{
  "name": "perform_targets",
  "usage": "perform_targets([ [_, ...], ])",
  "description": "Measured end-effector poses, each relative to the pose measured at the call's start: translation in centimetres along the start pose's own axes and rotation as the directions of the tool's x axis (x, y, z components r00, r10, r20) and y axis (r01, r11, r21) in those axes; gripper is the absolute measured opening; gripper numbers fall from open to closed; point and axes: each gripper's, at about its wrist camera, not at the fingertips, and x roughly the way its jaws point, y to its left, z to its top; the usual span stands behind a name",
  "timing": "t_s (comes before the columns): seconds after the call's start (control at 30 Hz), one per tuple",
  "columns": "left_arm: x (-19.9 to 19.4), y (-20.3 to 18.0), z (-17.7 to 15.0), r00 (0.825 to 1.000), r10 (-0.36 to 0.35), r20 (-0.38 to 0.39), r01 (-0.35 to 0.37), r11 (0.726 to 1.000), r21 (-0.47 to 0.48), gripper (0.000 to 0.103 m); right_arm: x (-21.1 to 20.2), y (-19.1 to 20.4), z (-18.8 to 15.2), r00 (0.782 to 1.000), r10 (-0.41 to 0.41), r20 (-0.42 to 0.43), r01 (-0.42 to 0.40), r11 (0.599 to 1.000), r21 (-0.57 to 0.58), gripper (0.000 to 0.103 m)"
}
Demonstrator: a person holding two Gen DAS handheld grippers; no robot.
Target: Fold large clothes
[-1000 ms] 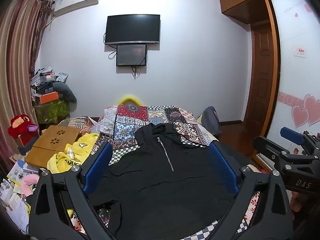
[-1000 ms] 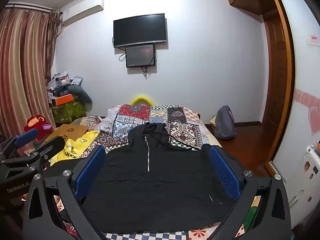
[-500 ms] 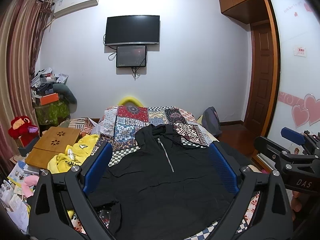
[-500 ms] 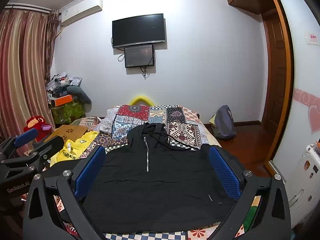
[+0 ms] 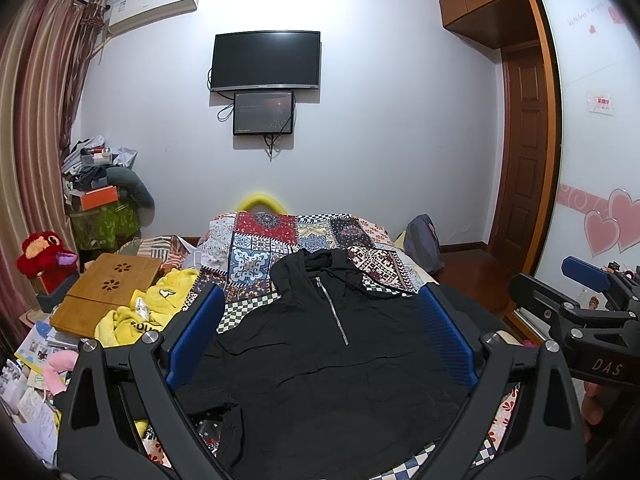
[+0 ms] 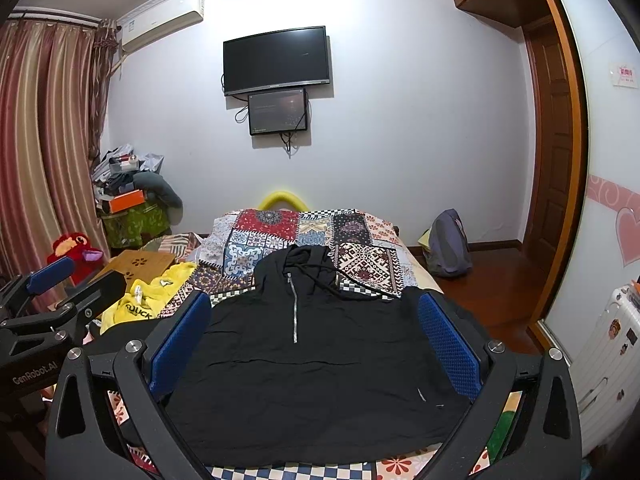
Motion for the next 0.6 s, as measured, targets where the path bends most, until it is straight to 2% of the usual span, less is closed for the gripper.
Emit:
perform_targets([
  [0.6, -0.06, 0.07, 0.16, 1.0, 0.002, 0.003, -0.002, 1.0, 0.0, 0.098, -0.01, -0.13, 0.06, 1.0, 0.005, -0.003, -0.005, 1.0, 0.007, 0.103],
])
